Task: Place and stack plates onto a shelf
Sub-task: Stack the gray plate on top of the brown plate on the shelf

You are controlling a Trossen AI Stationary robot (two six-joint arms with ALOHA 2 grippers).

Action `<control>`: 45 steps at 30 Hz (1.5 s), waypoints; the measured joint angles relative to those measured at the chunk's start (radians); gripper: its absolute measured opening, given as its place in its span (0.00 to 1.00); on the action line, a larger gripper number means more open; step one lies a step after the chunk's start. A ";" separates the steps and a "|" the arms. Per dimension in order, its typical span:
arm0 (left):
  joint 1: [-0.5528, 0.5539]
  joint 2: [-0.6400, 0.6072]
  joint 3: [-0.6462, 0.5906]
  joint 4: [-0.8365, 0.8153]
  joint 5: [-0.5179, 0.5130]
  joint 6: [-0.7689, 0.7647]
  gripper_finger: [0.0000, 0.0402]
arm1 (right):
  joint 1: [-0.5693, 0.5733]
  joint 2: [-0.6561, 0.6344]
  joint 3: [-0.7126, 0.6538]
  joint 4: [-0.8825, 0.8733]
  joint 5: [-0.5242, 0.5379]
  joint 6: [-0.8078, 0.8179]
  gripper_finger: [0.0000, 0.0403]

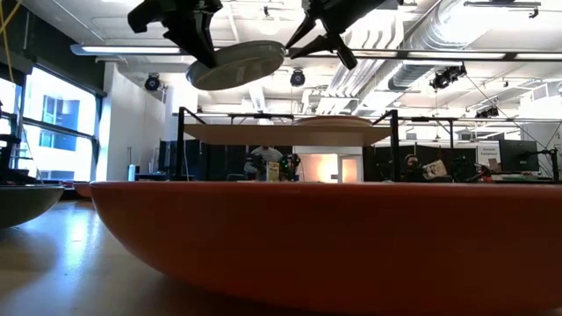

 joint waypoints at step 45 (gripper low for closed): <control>-0.002 0.000 0.000 0.157 0.002 0.030 0.00 | 0.018 0.002 0.002 -0.038 0.041 0.028 0.01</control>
